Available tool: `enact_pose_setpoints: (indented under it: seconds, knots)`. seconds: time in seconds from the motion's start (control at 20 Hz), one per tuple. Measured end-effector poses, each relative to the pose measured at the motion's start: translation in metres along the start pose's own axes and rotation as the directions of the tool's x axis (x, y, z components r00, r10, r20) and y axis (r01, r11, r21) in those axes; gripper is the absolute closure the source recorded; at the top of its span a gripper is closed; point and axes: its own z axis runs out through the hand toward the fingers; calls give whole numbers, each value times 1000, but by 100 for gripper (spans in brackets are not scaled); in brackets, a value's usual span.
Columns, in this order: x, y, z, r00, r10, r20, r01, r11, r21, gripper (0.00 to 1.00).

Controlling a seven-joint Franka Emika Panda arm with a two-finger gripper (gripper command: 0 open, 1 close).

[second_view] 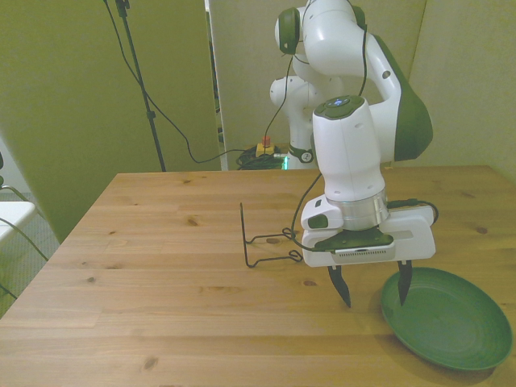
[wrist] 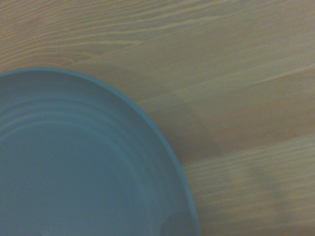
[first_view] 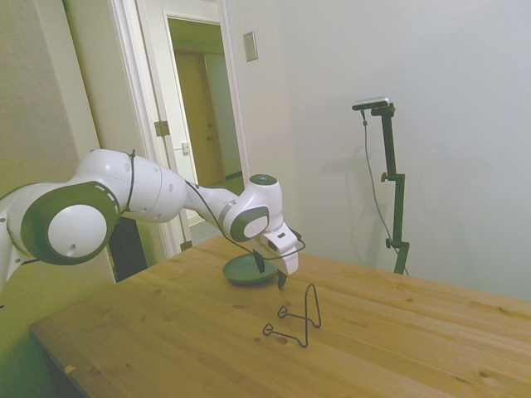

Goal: Load the plate

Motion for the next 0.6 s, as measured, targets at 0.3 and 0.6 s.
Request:
enact_pose_setpoints:
  seconds: [0.3, 0.6]
  knots:
    - [-2, -8, 3, 999, 40, 10, -40, 999, 17, 100]
    - [0, -9, 6, 999, 42, 10, -42, 999, 19, 100]
